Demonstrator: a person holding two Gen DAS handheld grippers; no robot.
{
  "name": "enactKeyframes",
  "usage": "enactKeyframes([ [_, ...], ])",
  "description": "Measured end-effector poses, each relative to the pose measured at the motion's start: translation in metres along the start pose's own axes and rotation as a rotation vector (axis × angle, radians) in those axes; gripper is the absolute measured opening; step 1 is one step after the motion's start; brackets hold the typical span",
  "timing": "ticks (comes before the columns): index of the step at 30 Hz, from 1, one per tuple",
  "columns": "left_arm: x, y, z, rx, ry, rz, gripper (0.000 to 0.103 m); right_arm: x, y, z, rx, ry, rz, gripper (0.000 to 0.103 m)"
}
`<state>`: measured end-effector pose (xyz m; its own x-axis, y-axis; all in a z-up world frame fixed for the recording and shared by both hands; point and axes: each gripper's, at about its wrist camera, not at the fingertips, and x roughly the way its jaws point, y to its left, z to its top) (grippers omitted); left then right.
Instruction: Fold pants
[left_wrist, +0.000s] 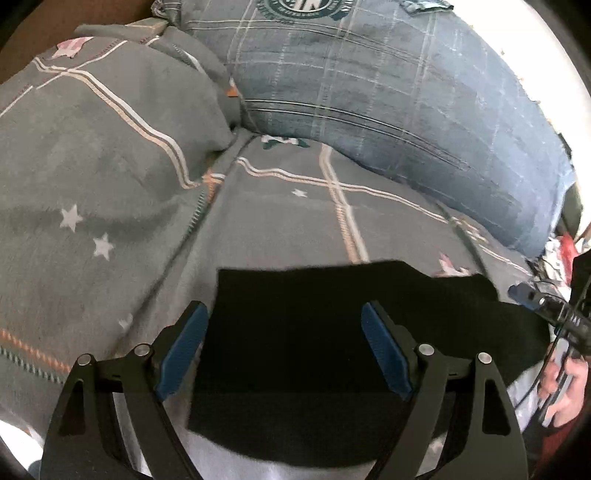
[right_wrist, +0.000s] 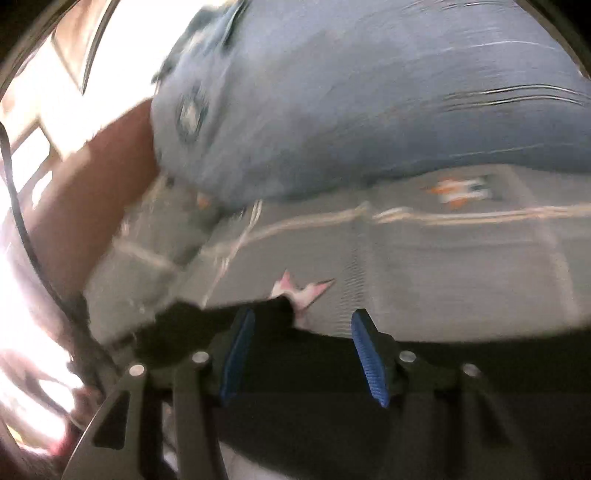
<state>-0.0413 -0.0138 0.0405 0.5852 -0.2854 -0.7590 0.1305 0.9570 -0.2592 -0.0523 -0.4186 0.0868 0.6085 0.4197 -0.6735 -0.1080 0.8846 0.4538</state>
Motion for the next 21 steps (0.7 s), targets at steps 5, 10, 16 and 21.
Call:
enactKeyframes([
  [5,0.016,0.011,0.004,-0.031,0.014,-0.011,0.086,0.047,0.017,0.005,-0.048,0.055,-0.005,0.009],
  [10,0.022,0.014,0.0,-0.043,-0.008,0.005,0.086,0.03,0.008,0.013,-0.008,-0.039,0.0,0.008],
  [16,0.023,0.016,-0.002,-0.027,-0.003,0.062,0.086,0.048,0.0,-0.002,0.033,-0.036,-0.076,0.016],
  [21,-0.008,0.012,-0.009,-0.021,-0.019,0.058,0.085,0.009,0.008,-0.005,0.04,-0.088,-0.052,0.021],
])
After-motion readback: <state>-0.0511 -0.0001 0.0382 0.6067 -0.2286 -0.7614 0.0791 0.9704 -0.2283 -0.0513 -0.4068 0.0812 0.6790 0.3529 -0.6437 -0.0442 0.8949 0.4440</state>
